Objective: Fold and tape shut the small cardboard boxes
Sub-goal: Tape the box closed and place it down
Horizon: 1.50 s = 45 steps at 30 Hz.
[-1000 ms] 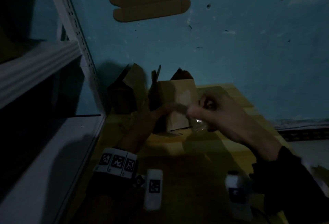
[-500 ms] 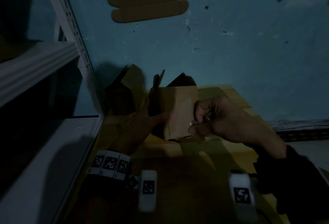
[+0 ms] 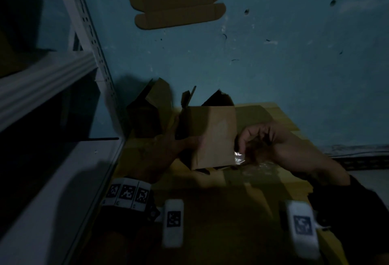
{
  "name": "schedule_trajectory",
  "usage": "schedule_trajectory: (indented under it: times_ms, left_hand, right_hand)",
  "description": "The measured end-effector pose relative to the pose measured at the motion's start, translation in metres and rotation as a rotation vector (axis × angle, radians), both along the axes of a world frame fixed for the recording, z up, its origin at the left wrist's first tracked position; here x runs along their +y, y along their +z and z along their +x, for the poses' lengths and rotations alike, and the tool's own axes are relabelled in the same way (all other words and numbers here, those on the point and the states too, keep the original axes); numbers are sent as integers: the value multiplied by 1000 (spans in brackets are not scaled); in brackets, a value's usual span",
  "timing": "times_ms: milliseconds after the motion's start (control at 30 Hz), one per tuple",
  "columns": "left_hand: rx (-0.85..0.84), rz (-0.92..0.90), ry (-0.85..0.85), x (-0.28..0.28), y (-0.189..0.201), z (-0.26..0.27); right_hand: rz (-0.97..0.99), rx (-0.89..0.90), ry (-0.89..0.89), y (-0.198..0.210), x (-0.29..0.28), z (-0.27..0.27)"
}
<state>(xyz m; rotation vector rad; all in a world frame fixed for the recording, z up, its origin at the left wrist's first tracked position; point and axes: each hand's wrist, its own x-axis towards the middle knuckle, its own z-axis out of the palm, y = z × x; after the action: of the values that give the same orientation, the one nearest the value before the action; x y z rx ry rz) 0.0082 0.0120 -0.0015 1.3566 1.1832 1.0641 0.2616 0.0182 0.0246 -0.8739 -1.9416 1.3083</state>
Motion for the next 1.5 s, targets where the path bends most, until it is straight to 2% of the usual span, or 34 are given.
schedule_trajectory:
  times_ms: [200,300,400,500,567,633,733,833,933,1000,1067,1133,1333,1433,1500]
  left_hand:
    - [-9,-23,16,-2,-3,-7]
    - [-160,-109,-3,-3,-6,-11]
    - [-250,-115,-27,-1,-8,-13]
    - [-502,-180,-30,0,-5,-14]
    - [-615,-179,-60,-3,-2,-15]
    - [-620,-185,-94,-5,-1,-14]
    - [-653,-193,-114,-7,3,-9]
    - [-620,-108,-11,-5,9,-5]
    - [-736,-68,29,-5,14,-8]
    - [-805,-50,58,-5,15,-14]
    - [-792,-44,86,-5,17,-20]
    - [-796,-44,91,-5,18,-24]
    - [-898,-53,-10,-5,18,-36]
    - [-930,-44,-58,-7,18,-41]
    - [-953,-23,-65,-8,16,-46]
  right_hand:
    - [-146,152,54,-7,0,7]
    - [-278,294,64,-7,-1,9]
    - [-320,352,52,-8,-1,9]
    - [-318,452,17,-6,0,10]
    - [-279,522,-54,-4,2,11]
    - [-286,560,-187,-2,6,11]
    - [-230,375,-371,-5,8,7]
    - [-114,202,-544,-10,8,-2]
    - [-93,188,-719,-11,11,-11]
    - [-166,195,-784,-13,15,-14]
    - [-285,303,-766,-14,17,-17]
    - [-264,331,-703,-17,20,-21]
    - [-71,121,-450,-34,19,-30]
    - [18,3,-486,-41,14,-38]
    - [-2,-20,-452,-42,10,-45]
